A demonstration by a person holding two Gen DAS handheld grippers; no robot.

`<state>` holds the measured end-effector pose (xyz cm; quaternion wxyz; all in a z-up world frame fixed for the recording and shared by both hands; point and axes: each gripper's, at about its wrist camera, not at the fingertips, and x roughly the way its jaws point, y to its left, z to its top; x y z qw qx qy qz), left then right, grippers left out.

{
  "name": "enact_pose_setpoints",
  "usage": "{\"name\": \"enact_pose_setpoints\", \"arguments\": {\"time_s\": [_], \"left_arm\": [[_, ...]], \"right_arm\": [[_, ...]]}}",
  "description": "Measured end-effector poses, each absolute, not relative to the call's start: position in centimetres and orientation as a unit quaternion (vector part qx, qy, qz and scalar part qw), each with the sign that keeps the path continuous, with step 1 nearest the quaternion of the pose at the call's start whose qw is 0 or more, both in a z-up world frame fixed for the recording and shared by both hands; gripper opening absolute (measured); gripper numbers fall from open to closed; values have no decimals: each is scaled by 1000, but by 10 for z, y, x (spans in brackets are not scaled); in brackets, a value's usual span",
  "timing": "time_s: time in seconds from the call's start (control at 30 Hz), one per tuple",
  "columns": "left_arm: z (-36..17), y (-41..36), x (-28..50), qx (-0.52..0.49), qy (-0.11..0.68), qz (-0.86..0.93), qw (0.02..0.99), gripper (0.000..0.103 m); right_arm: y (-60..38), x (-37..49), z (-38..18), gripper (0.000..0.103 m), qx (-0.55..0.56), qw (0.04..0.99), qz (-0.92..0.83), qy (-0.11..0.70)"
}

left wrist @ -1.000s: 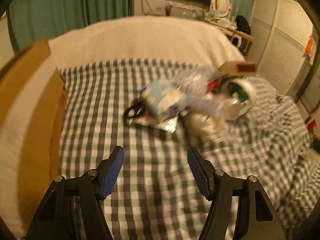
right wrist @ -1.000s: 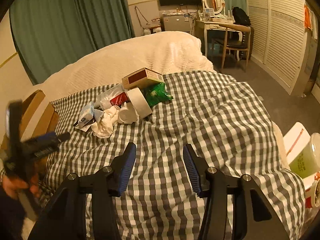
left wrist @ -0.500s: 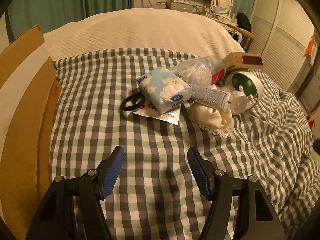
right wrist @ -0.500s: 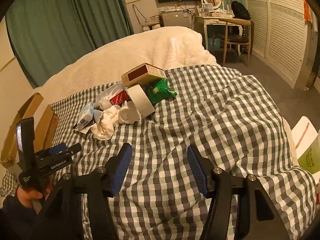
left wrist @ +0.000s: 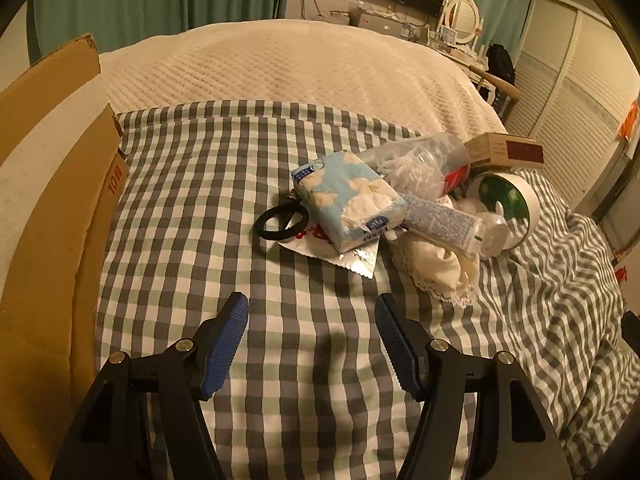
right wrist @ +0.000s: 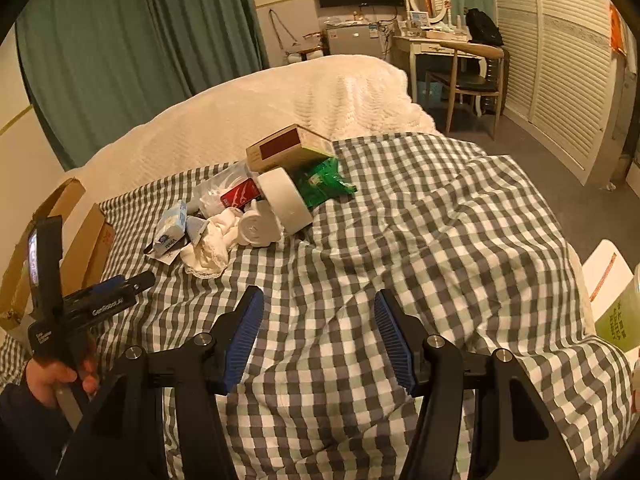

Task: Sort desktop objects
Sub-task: 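Move both open tools back to the cluttered pile, then grasp the white toilet paper roll with the right tool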

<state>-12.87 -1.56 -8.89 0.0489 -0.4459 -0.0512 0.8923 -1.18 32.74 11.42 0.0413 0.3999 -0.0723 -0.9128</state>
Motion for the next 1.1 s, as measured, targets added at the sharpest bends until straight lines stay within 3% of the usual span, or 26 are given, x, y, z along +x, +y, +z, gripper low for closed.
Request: {"name": "enact_pose_setpoints", "arguments": {"time_s": [0.3,0.57,1.0,1.1], "left_arm": [[-95,-10,-146,-443,-55,894,49,68],[-106,-10,-152,-444,-56,893,52,68],[-110,-7,-151,-440,-50,895,60,72],[-108,-6,-150,-440,-50,894,62,72]], "right_arm": [[308,-50,123,57,396,75,-913,-71],[276,-103,112,57,397,83,-914,1],[273,-166,69,57,418,79,-905,-21],[275,-164,68,38,418,80,-905,-25]]}}
